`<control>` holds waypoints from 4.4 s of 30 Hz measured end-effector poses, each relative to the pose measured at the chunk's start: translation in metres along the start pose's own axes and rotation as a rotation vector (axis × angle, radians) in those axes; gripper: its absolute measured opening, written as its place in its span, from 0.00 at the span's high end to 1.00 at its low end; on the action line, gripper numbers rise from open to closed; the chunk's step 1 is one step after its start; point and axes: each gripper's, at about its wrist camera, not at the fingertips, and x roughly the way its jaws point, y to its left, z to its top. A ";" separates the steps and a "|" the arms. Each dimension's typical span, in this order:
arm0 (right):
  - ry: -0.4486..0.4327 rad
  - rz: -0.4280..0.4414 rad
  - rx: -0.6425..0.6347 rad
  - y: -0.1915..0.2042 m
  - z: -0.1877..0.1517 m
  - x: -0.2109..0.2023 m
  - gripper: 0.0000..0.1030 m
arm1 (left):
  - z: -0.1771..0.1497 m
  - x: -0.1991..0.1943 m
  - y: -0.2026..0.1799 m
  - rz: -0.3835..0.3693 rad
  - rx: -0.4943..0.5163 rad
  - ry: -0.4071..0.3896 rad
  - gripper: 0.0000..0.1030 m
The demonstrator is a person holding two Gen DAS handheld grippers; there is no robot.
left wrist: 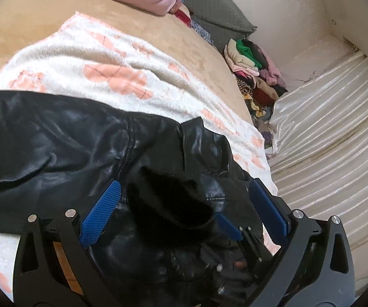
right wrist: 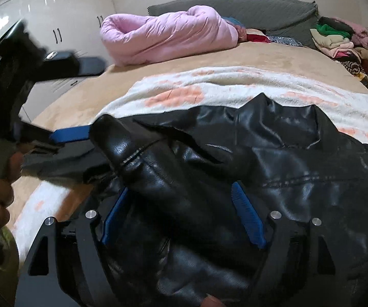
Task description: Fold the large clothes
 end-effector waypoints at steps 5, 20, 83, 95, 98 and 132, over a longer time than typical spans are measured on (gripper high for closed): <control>-0.010 0.054 -0.028 0.006 -0.011 -0.023 0.15 | -0.007 0.020 0.006 0.021 0.012 0.069 0.09; -0.053 -0.172 0.318 -0.144 -0.054 -0.123 0.51 | -0.024 0.045 -0.018 0.037 0.157 0.095 0.99; 0.065 -0.225 0.285 -0.156 -0.058 -0.102 0.12 | -0.093 0.050 -0.037 0.322 0.410 0.144 0.19; 0.019 -0.188 0.218 -0.115 -0.043 -0.118 0.05 | -0.092 0.009 -0.034 0.385 0.357 0.046 0.09; 0.015 -0.187 0.213 -0.108 -0.039 -0.117 0.04 | -0.091 -0.003 -0.030 0.404 0.339 0.021 0.09; -0.082 -0.002 -0.011 0.048 0.042 -0.097 0.04 | -0.058 -0.111 0.037 0.588 0.117 -0.212 0.09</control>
